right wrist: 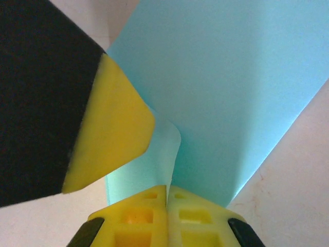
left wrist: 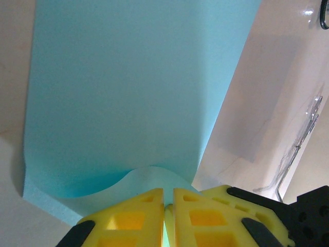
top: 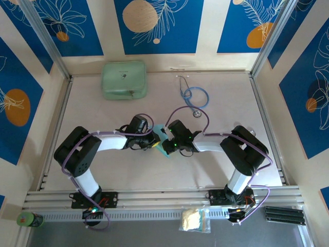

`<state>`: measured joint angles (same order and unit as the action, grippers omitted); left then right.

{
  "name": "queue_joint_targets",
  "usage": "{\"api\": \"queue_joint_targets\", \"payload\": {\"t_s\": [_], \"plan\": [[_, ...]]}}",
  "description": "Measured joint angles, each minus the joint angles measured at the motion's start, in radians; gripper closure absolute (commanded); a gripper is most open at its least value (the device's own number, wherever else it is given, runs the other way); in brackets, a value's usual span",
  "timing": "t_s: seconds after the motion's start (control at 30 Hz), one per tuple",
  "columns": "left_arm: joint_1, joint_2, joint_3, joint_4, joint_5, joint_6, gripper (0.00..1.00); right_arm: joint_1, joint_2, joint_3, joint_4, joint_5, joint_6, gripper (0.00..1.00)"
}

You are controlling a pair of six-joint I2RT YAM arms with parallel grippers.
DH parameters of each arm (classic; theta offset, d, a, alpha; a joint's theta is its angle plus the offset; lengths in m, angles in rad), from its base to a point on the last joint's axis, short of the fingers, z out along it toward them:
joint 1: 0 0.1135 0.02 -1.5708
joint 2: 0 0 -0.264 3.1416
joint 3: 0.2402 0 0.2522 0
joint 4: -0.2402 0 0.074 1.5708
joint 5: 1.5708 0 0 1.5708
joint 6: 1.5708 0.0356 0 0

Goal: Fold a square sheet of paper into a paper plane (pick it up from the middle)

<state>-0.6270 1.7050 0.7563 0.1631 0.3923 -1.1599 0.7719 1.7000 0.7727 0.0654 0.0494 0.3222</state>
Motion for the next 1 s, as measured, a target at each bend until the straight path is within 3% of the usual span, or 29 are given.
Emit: {"api": "queue_joint_targets", "payload": {"t_s": [0.67, 1.0], "plan": [[0.0, 0.031, 0.0, 0.002, 0.002, 0.016, 0.86, 0.0, 0.006, 0.007, -0.005, 0.0, 0.0, 1.0], [0.0, -0.023, -0.019, -0.003, 0.002, 0.032, 0.86, 0.0, 0.006, 0.007, -0.005, 0.0, 0.0, 1.0]]}}
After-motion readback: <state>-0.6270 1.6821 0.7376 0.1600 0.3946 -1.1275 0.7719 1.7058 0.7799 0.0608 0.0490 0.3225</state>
